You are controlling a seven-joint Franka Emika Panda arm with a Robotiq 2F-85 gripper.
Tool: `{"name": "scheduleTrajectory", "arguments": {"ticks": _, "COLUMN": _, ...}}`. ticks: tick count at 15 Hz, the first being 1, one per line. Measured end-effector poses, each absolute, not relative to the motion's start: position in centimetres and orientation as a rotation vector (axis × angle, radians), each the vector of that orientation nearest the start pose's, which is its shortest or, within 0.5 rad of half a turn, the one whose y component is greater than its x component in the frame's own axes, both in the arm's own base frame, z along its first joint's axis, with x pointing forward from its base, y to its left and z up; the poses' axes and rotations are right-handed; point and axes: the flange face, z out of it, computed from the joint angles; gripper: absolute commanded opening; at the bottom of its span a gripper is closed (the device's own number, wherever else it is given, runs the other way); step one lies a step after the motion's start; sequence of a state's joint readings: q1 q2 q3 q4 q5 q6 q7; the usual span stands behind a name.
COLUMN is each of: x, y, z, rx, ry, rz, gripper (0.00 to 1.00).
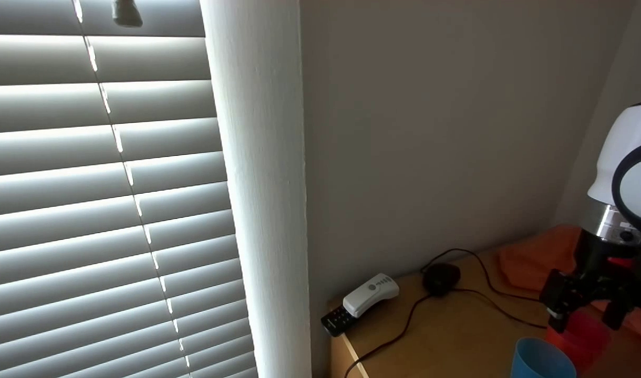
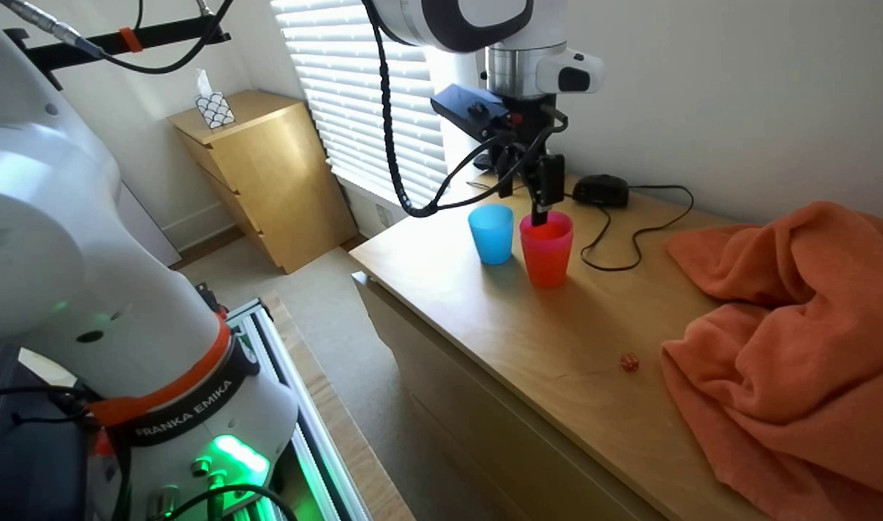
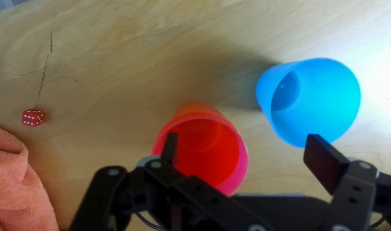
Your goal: Unstack the cups
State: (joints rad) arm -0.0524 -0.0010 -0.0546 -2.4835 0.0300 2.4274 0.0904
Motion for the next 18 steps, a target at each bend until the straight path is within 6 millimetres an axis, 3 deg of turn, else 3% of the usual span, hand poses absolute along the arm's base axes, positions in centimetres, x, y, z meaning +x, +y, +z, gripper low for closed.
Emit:
{"name": "scheduleTrajectory", "arguments": {"ticks": 3, "x": 46.7, "y": -5.1, "z": 28.0, "rx": -3.102, "ry": 0.349, "rz": 0.096, "gripper": 0.64}}
{"name": "scheduleTrajectory", "arguments": {"ticks": 8, "x": 47.5, "y": -5.4, "z": 27.5, "rx": -3.104, "ry": 0.354, "rz": 0.089, "gripper": 0.67}}
{"name": "scheduleTrajectory", "arguments": {"ticks": 9, "x": 47.7, "y": -5.4, "z": 27.4, "rx": -3.104, "ry": 0.354, "rz": 0.085, "gripper": 0.47}}
{"name": "scheduleTrajectory", "arguments": {"ticks": 10, "x": 47.8, "y": -5.4, "z": 27.4, "rx": -3.105, "ry": 0.354, "rz": 0.081, "gripper": 0.43}}
{"name": "scheduleTrajectory", "arguments": {"ticks": 14, "x": 48.1, "y": -5.5, "z": 27.3, "rx": -3.105, "ry": 0.354, "rz": 0.076, "gripper": 0.11}}
{"name": "scheduleTrajectory", "arguments": {"ticks": 16, "x": 48.3, "y": -5.5, "z": 27.4, "rx": -3.106, "ry": 0.354, "rz": 0.071, "gripper": 0.0}}
{"name": "scheduleTrajectory", "arguments": {"ticks": 18, "x": 48.4, "y": -5.5, "z": 27.5, "rx": -3.106, "ry": 0.354, "rz": 0.062, "gripper": 0.0}}
